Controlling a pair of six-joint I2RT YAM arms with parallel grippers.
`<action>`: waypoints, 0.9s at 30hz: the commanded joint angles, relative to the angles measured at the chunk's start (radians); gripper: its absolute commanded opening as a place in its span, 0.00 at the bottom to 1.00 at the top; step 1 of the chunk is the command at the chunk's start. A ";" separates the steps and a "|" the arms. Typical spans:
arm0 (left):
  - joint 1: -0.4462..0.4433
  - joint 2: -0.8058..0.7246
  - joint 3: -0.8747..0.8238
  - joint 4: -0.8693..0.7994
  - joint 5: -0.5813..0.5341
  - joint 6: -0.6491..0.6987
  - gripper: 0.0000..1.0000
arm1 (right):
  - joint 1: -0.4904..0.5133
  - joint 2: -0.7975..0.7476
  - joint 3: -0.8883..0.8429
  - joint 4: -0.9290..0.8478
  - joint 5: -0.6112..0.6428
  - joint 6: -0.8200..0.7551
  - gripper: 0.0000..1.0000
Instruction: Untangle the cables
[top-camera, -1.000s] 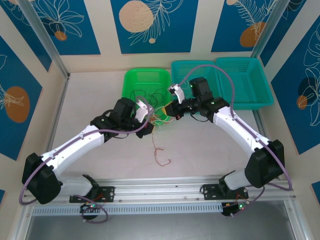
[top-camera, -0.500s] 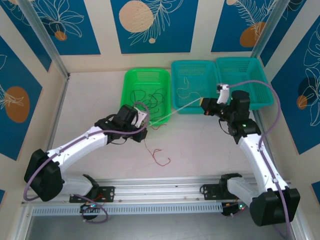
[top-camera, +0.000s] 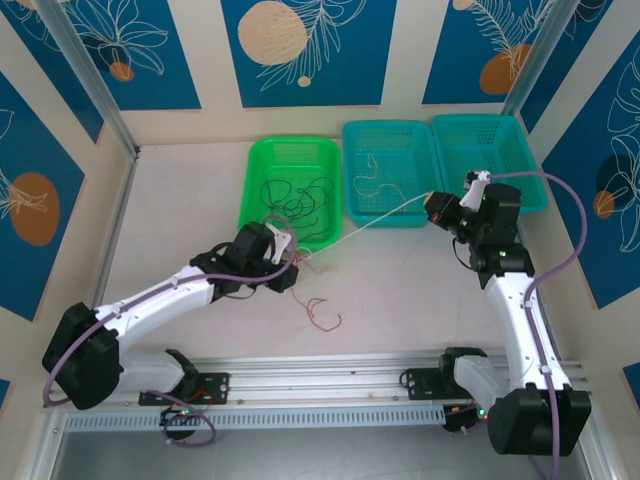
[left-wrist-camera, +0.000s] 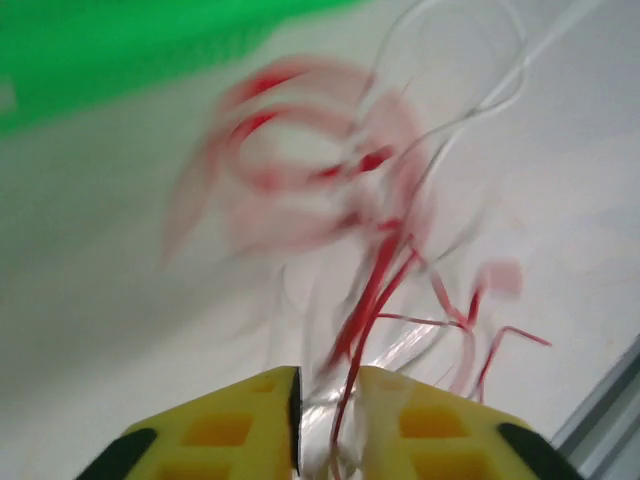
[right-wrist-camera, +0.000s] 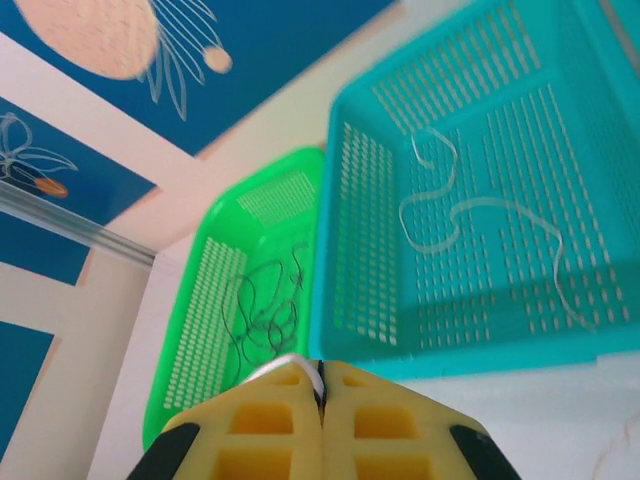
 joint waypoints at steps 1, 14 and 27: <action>0.006 0.010 -0.052 -0.010 0.009 -0.068 0.31 | 0.040 0.009 0.045 0.074 -0.074 -0.059 0.00; 0.007 -0.024 -0.141 0.255 0.186 -0.098 0.64 | 0.080 0.032 0.149 -0.015 -0.151 -0.079 0.00; -0.033 0.227 0.026 0.359 0.143 -0.047 0.84 | 0.130 0.053 0.166 -0.023 -0.147 -0.057 0.00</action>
